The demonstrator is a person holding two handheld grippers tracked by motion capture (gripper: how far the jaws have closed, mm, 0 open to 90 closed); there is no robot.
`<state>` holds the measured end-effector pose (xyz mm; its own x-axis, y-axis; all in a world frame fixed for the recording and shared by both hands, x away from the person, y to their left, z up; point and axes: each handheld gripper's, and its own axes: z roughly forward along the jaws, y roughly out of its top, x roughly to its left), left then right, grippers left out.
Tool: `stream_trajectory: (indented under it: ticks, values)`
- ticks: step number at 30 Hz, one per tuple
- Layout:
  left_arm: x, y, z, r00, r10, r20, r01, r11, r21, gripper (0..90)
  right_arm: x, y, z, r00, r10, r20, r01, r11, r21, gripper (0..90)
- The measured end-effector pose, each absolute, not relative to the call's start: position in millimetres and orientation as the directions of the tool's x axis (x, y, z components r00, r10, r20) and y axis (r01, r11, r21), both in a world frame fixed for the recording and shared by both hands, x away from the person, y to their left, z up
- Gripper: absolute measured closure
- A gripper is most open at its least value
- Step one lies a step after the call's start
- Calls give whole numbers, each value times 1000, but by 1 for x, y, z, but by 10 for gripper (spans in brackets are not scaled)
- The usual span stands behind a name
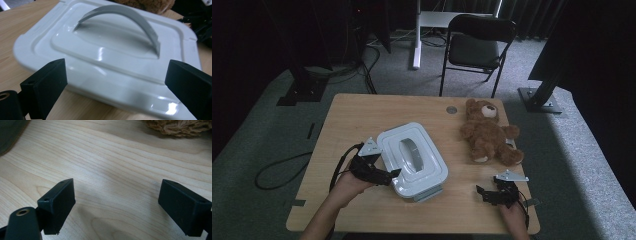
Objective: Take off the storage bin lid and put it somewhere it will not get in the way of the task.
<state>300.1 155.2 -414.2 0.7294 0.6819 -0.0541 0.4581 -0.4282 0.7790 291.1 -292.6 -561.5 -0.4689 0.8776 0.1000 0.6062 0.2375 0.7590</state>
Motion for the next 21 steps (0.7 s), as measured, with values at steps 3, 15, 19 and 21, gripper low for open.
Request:
stream_trajectory:
  ticks: [3, 15, 19, 21]
  values:
    - [303, 148, -414, 742, 668, -58, 455, -437, 776, 49, 291, -292, -562, -469, 878, 95, 605, 241, 759, 133]
    - [311, 121, -415, 765, 639, -80, 452, -444, 773, 48, 291, -292, -562, -471, 877, 91, 603, 245, 759, 133]
    - [314, 113, -415, 775, 627, -81, 449, -455, 769, 47, 291, -293, -561, -471, 876, 103, 606, 236, 760, 134]
    - [316, 109, -416, 775, 627, -78, 452, -465, 761, 47, 291, -293, -561, -471, 876, 103, 606, 236, 760, 134]
